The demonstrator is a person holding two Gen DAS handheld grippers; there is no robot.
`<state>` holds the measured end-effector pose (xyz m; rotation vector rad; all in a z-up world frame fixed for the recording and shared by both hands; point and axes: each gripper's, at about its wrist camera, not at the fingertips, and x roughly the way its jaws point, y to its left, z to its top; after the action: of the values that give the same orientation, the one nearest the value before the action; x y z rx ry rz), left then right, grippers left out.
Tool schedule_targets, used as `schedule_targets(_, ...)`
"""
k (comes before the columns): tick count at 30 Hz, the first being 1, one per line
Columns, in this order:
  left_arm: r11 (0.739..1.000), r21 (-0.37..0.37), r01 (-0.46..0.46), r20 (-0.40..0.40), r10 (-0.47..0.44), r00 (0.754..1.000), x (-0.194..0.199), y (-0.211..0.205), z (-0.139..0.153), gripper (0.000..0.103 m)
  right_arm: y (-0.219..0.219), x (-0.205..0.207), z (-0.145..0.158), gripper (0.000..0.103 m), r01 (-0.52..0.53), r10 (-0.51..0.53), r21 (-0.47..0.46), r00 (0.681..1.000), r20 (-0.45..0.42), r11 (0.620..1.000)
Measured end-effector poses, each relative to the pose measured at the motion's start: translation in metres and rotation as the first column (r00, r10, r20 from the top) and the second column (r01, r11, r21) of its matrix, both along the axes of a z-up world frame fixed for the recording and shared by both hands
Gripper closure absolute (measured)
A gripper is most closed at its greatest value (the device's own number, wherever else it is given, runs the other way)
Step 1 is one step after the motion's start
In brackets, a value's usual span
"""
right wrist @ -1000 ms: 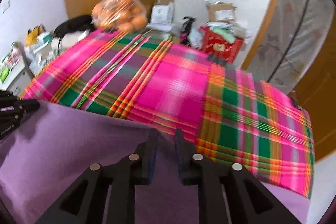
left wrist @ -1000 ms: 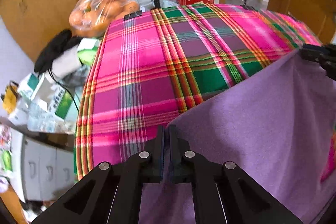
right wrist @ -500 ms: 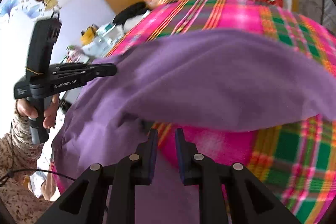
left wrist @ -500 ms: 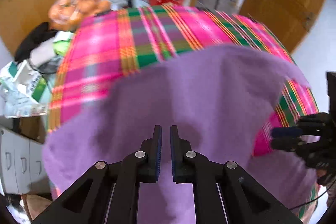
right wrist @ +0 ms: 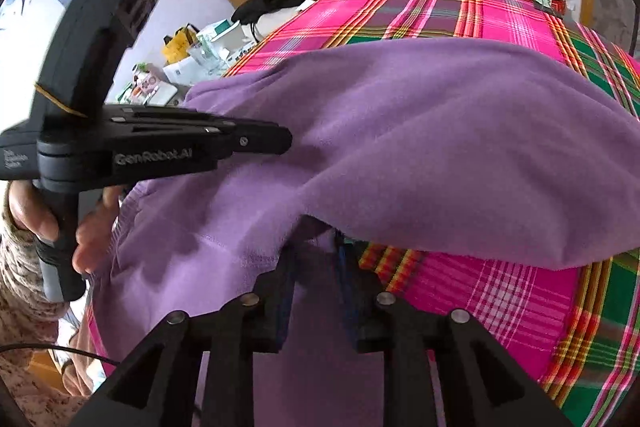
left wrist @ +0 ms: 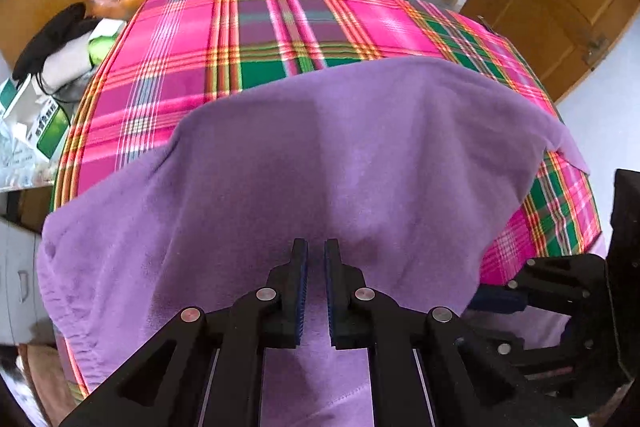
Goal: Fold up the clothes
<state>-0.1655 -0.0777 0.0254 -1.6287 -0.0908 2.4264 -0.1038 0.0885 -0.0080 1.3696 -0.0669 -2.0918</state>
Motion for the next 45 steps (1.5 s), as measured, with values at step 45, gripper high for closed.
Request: schedule_targets(45, 0.946, -0.244, 0.215, -0.117, -0.249, 0.961, 0.064, 0.098, 0.023, 0.083, 0.208, 0.044, 0.017, 0.072, 0.464, -0.474, -0.134, 0.879, -0.053, 0.875)
